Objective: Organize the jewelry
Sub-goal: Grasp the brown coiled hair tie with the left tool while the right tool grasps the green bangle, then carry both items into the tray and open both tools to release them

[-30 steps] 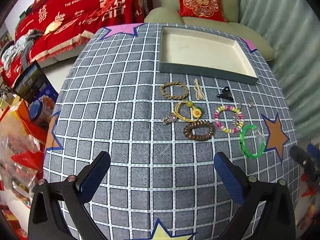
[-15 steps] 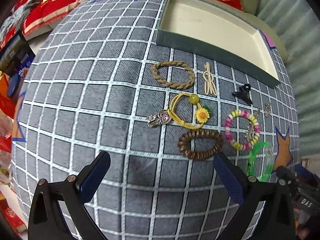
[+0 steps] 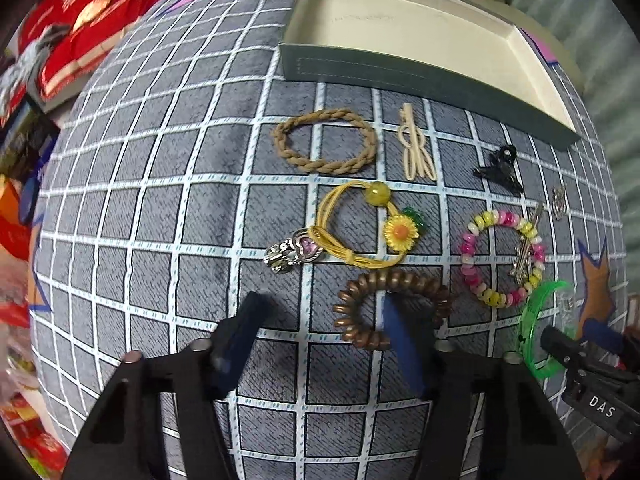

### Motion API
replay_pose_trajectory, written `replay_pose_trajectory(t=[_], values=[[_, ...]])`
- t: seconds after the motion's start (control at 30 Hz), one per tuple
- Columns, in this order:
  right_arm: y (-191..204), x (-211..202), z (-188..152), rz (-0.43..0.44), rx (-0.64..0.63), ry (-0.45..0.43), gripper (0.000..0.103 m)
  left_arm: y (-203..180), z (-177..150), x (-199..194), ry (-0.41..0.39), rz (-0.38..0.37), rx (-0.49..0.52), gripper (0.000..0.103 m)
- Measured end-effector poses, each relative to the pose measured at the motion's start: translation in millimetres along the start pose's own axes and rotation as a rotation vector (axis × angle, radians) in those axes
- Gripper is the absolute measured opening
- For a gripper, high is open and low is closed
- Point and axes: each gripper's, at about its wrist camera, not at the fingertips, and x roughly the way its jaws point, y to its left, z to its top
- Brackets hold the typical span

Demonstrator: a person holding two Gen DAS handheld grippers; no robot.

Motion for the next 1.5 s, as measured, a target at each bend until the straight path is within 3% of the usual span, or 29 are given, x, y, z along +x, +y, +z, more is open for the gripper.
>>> replay_pose_trajectory(t=[0.07,0.17,0.2,0.23,0.63,0.83,0.93,1.07,1.3,1.5], values=[[3,0,0,0.002,-0.014,-0.004,0.067,-15,5,1,-0.008,-0.001,0.027,0.047],[10,-9,3,0.004,-0.035,-0.013,0.037,-33,11,2,-0.009,-0.028,0.062,0.023],[17,-13,1,0.006,-0.042,-0.012,0.018,-50,18,1,-0.004,-0.044,0.064,0.023],[22,-15,2,0.006,-0.044,-0.006,0.012,-55,19,0,0.004,-0.08,0.062,0.023],[30,-70,-14,0.097,0.049,-0.047,0.011,-57,23,-39,-0.062,-0.215,0.06,0.022],[39,-106,-7,0.127,0.069,-0.102,0.011,-22,26,-53,-0.145,-0.245,0.06,0.022],[38,-119,7,0.143,0.058,-0.135,0.011,9,26,-73,-0.177,-0.231,0.062,0.022],[31,-129,36,0.179,0.037,-0.172,0.011,19,46,-89,-0.216,-0.23,0.041,0.022],[10,-116,102,0.22,0.019,-0.188,0.011,12,98,-98,-0.273,-0.223,0.026,0.022],[11,-90,158,0.217,-0.038,-0.181,0.011,-9,144,-75,-0.287,-0.2,0.024,0.022]])
